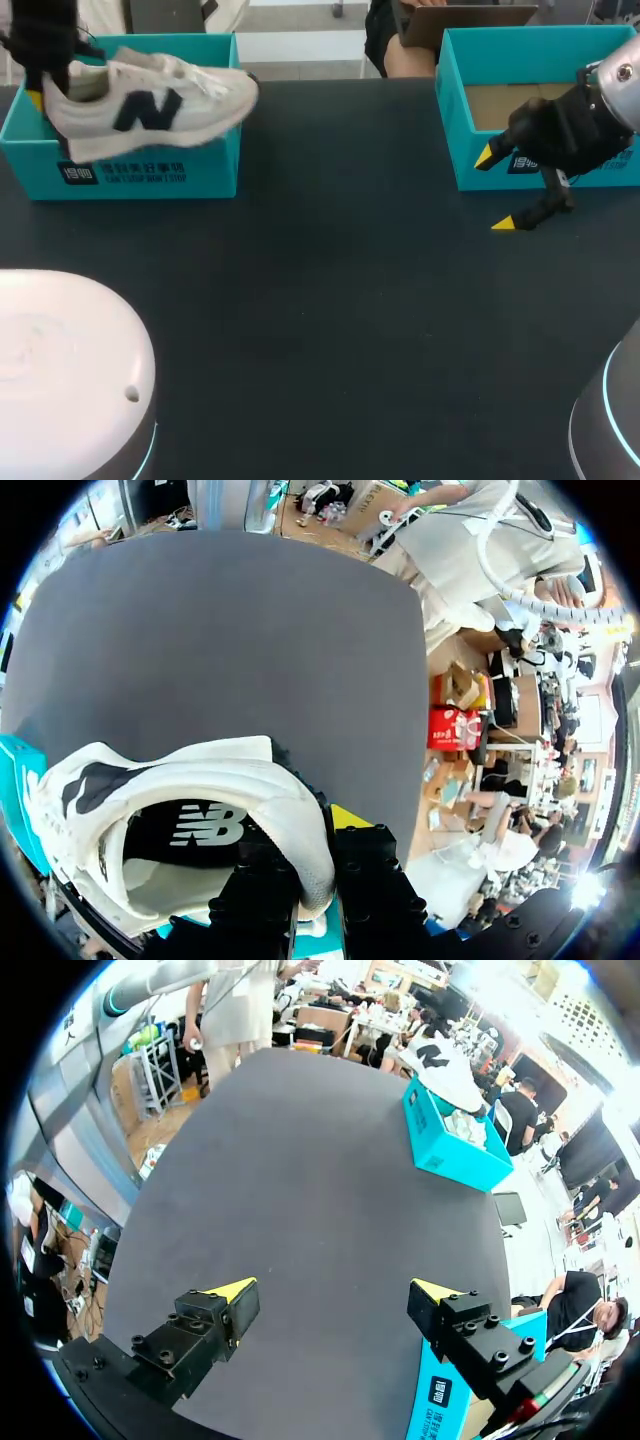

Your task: Take the shoe out of the shoebox, open the shoe tongue, remove and reinsert the insole, then place the shoe into the shoebox

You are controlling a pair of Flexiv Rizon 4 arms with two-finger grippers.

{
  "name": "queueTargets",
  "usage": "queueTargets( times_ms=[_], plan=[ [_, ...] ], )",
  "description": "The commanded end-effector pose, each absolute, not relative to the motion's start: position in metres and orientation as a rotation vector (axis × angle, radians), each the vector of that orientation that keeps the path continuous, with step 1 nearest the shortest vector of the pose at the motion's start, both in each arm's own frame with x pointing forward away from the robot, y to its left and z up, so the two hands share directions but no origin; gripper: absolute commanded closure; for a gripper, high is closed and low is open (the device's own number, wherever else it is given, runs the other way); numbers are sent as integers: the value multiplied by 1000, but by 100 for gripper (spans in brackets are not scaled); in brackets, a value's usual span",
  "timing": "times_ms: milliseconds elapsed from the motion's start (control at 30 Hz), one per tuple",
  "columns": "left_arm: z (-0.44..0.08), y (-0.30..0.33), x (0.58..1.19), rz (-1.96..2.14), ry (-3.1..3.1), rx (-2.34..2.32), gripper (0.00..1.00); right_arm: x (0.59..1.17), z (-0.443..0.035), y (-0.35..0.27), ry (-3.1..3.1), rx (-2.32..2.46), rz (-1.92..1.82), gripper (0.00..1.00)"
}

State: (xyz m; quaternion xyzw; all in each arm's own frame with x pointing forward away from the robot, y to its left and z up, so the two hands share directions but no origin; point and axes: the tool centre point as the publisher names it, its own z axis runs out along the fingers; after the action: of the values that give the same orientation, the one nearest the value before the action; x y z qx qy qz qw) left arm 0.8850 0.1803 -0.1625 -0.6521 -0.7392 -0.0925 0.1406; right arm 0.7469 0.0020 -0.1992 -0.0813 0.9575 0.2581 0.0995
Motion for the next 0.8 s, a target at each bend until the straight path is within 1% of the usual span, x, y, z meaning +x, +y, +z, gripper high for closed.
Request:
queueTargets(
  times_ms=[33,167,567,800],
  plan=[
    [-170,137,823,-484,-2148,-1955,100,748,-200,3,2833,-241,760,0],
    [-179,104,792,-482,-2161,-1962,100,748,-200,3,2833,-241,760,0],
    [-200,23,752,-408,-2260,-1931,100,748,-200,3,2833,-241,760,0],
    [-217,-11,733,-393,-2244,-1952,100,748,-200,3,2833,-241,760,0]
  ],
)
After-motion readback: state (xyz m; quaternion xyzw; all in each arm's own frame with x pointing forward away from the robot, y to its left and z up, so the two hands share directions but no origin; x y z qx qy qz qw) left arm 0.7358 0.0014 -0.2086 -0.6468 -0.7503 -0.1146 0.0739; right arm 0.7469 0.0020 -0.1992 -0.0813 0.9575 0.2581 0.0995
